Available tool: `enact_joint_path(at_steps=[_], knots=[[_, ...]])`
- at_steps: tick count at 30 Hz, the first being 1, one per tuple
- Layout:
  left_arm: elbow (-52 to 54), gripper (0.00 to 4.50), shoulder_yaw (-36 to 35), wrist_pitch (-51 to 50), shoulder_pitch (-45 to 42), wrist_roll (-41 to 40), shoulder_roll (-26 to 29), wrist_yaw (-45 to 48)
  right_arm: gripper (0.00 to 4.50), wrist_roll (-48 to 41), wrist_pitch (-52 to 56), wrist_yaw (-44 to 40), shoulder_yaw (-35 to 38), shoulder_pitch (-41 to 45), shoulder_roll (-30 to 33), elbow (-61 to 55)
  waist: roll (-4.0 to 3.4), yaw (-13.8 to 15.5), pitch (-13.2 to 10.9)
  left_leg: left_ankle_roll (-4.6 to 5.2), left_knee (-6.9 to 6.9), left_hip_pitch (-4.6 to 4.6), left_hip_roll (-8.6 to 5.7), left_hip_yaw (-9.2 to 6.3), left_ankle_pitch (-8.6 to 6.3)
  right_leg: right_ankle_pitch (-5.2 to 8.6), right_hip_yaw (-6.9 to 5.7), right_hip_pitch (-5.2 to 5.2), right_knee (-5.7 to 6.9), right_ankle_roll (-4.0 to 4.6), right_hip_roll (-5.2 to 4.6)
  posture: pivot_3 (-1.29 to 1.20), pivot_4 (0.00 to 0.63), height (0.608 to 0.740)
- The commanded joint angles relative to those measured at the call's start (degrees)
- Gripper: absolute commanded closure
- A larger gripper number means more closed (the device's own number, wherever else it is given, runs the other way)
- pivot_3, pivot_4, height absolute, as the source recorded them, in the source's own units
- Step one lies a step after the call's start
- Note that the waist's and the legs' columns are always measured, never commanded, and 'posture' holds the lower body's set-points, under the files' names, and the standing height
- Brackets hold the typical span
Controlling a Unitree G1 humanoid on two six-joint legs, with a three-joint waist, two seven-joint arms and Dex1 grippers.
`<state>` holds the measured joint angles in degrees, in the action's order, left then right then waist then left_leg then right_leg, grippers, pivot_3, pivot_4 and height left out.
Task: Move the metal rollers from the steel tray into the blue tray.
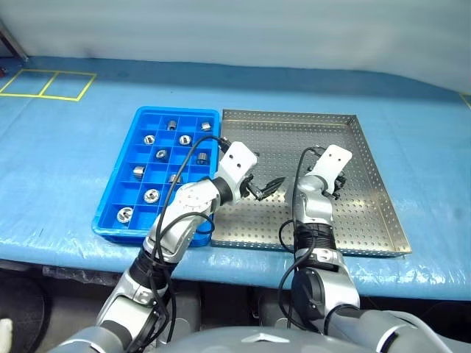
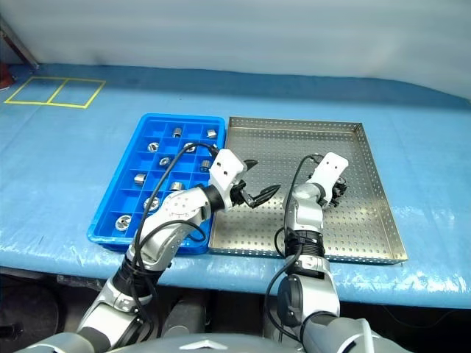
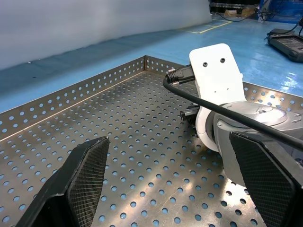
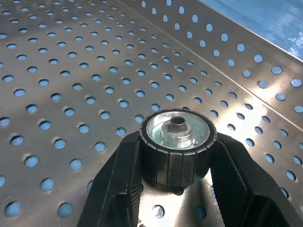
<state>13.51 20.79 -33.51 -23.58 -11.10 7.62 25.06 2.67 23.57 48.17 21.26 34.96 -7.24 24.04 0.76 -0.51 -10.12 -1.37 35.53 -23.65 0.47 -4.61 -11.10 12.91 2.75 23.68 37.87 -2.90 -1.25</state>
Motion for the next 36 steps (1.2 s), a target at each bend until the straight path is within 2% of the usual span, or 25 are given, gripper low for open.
enact_joint_path(at_steps=[1,3,6,10,15,20,23,26,36], knots=[[4.12,0.04,-0.5,-0.08,0.34,0.64,0.35,-0.53,2.82,0.97,0.18,-3.09,-3.81,0.18,0.09,-4.41,-0.01,-0.09,-0.01,0.0,0.0,0.0,0.0,0.0,0.0,0.0,0.0,0.01,0.0,0.0,0.0,0.19,0.15,0.74],[5.85,0.04,-1.06,-0.69,0.93,0.41,0.79,-0.97,2.82,0.84,-0.26,-7.95,-6.72,-0.86,0.47,-7.69,-0.05,-0.07,-0.03,0.0,-0.03,-0.01,0.01,0.01,0.0,0.0,0.02,0.03,0.01,0.0,0.01,0.2,0.15,0.74],[11.25,0.04,-3.99,-2.99,2.95,-0.92,1.44,-2.69,2.82,-5.33,-0.27,-26.62,-13.82,-4.65,2.05,-17.99,-0.08,-0.08,-0.03,0.01,-0.09,-0.02,0.01,-0.01,0.0,0.02,0.01,0.05,-0.01,-0.01,0.01,0.22,0.15,0.74],[18.57,0.04,-7.47,-6.83,5.87,-0.8,4.37,-4.59,2.82,-14.1,5.73,-44.64,-20.04,-9.97,5.78,-30.86,-0.08,0.27,-0.03,0.02,-0.16,-0.01,0.03,-0.11,-0.01,0.04,-0.05,0.05,-0.02,0.02,0.03,0.25,0.15,0.74],[27.62,0.04,-12.82,-11.54,9.98,-2.48,8.56,-5.19,2.82,-22.41,14.21,-57.97,-23.14,-11.66,11.7,-40.24,-0.09,1.62,-0.04,0.01,-0.15,0.01,0.05,-0.21,-0.01,0.15,-0.16,0.01,-0.01,-0.03,0.04,0.28,0.15,0.74],[35.18,0.04,-20.88,-15.22,14.12,-7.89,11.62,-3.8,2.82,-27.93,19.92,-70.51,-27.77,-10.47,19.01,-43.6,-0.08,3.1,-0.05,0.01,-0.08,0.01,0.05,-0.23,-0.01,0.31,-0.2,-0.04,-0.04,0.24,0.02,0.31,0.15,0.74],[37.06,0.04,-26.44,-16.12,16.55,-12.43,11.64,-3.12,2.82,-28.79,21.65,-75.33,-31.54,-9.94,21.56,-43.41,-0.07,3.53,-0.06,0.0,-0.08,0.0,0.05,-0.23,-0.01,0.34,-0.22,-0.05,-0.07,0.28,-0.01,0.32,0.15,0.74],[37.74,0.04,-27.94,-17.48,17.57,-13.27,13.01,-4.15,2.82,-27.94,22.17,-77.21,-34.87,-9.64,22.57,-43.3,-0.06,4.16,-0.06,0.0,-0.07,-0.01,0.05,-0.24,-0.01,0.34,-0.23,-0.04,-0.06,0.29,-0.01,0.32,0.15,0.74],[35.15,0.04,-22.72,-19.82,18.07,-9.96,15.78,-8.84,2.82,-22.81,21.93,-75.45,-38.24,-9.68,20.83,-37.58,-0.02,6.52,-0.08,-0.03,0.0,-0.06,0.02,-0.23,0.0,0.33,-0.22,-0.02,-0.08,0.28,-0.02,0.34,0.15,0.74]])
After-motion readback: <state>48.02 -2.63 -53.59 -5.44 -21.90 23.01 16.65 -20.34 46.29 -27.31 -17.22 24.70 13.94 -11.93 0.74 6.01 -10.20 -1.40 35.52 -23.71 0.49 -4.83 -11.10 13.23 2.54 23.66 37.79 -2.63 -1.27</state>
